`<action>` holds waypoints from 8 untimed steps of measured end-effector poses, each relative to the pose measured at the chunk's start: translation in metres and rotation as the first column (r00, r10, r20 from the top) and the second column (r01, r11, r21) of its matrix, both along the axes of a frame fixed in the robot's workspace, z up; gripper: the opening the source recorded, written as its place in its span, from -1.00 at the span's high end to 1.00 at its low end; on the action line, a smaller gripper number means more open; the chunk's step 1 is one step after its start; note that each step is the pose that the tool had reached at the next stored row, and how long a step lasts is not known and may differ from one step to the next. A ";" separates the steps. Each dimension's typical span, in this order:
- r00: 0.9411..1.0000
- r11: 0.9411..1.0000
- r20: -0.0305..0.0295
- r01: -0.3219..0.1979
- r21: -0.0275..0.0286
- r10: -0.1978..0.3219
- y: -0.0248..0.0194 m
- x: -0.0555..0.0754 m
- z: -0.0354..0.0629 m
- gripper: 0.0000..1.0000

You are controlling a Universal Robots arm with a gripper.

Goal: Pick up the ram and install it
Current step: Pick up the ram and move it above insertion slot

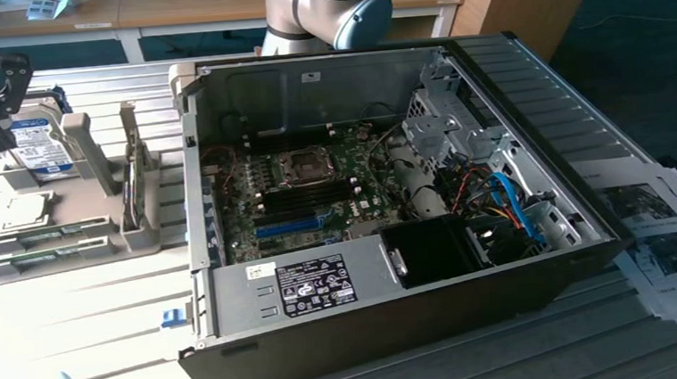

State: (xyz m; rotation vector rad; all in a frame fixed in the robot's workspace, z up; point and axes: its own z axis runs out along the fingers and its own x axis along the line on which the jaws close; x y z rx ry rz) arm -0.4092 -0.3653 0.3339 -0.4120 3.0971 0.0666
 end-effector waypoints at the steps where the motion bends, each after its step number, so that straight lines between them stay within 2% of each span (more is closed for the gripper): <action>1: 1.000 1.000 0.000 -0.009 0.000 0.009 0.0000 0.000 -0.0002 0.80; 8: 0.996 0.996 0.000 -0.089 0.000 0.089 0.0000 0.000 -0.0004 0.80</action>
